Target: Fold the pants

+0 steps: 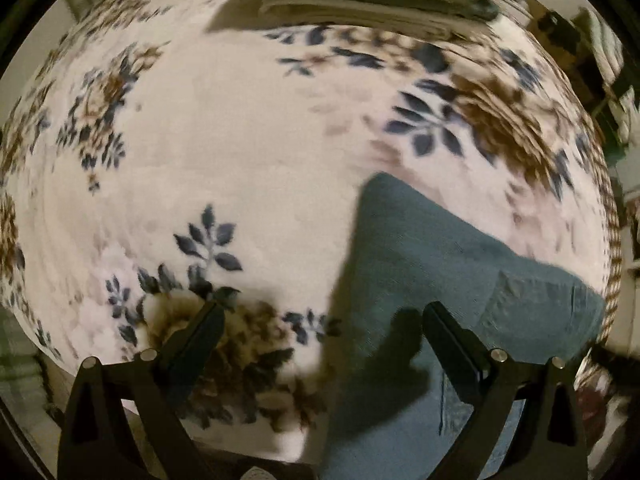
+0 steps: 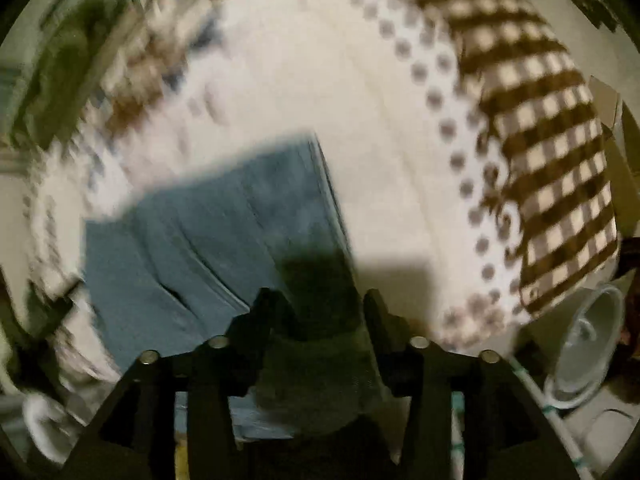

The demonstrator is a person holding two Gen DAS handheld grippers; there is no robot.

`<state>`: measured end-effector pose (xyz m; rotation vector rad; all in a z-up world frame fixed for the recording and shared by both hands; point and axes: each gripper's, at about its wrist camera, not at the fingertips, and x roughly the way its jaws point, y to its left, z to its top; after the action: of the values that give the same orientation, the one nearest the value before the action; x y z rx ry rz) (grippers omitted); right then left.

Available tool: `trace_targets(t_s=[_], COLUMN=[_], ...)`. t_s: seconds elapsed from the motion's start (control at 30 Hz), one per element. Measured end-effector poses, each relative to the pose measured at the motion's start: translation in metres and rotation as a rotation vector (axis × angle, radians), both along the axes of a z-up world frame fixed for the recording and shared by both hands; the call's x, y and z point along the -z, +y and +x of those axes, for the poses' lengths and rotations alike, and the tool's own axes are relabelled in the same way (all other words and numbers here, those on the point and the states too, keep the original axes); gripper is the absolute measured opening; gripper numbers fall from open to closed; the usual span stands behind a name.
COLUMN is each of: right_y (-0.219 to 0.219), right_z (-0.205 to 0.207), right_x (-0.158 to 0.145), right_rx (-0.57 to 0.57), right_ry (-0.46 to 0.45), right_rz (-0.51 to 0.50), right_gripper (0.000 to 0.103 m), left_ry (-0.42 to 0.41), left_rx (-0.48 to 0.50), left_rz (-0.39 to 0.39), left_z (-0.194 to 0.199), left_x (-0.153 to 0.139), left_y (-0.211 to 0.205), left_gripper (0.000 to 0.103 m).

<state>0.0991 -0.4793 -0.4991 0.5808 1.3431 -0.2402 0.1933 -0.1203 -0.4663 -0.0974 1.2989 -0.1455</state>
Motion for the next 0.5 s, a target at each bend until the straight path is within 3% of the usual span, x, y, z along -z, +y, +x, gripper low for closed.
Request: trace_targets(t_s=[0.03,0.1,0.27,0.3,0.37,0.4,0.47,0.5], right_y=[-0.003,-0.010,-0.020,-0.024,-0.017,-0.011,0.000,0.000], right_z=[0.003,0.014,0.039,0.041,0.042,0.044,0.047,0.047], right_x=[-0.003,-0.002,0.030,0.034,0.026,0.020,0.011,0.010], right_rx=[0.012,0.020,0.054,0.068,0.033,-0.005,-0.060,-0.062], right_ry=[-0.023,-0.041,-0.016,-0.016,-0.090,-0.089,-0.076,-0.073], right_rz=[0.018,0.036,0.123,0.147,0.135,0.069,-0.053,-0.085], right_gripper=[0.068,0.074,0.077,0.073,0.044,0.018,0.006,0.007], left_ry=[-0.001,0.008,-0.009,-0.004,0.008,0.009,0.006,0.006], left_rx=[0.024,0.060,0.067,0.062,0.055,0.056,0.062,0.066], left_rz=[0.014,0.034,0.054,0.041,0.019,0.015,0.012,0.003], left_z=[-0.004,-0.011,-0.019,-0.019,-0.018,-0.018,-0.021,-0.019], left_x=[0.001,0.007,0.013,0.014,0.017,0.018,0.019,0.021], left_y=[-0.008,-0.021,-0.032,-0.031,-0.028,-0.028,-0.023,-0.028], left_gripper=[0.101,0.101,0.101,0.101,0.101,0.101,0.101,0.101])
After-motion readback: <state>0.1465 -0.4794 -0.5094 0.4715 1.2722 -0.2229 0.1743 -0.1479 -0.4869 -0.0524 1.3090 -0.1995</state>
